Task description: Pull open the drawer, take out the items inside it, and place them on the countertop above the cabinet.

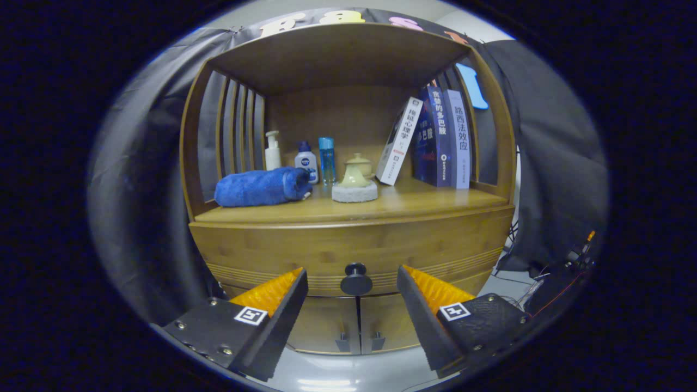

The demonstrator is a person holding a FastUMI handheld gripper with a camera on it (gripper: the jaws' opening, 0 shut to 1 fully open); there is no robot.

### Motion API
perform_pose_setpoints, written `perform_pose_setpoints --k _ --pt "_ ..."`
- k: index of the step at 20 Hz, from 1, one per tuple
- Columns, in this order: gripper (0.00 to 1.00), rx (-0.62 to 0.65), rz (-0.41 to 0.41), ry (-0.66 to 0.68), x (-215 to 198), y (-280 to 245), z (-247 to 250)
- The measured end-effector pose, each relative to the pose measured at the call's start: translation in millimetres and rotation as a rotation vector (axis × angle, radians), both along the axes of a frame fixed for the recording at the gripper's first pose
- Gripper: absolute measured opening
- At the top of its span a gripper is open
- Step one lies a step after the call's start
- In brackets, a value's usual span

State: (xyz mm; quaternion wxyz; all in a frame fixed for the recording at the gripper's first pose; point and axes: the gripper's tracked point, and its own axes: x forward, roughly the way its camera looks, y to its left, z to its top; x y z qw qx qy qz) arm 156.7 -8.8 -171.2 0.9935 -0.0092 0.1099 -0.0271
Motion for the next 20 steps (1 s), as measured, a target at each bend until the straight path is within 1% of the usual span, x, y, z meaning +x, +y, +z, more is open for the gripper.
perform_pose_setpoints --k 7,13,20 --pt "0.99 -0.005 0.026 -0.039 -49 13 41" --pt "0.99 -0.011 0.036 -0.044 -85 17 58" --pt "0.99 0.032 0.034 -0.073 -123 13 80"
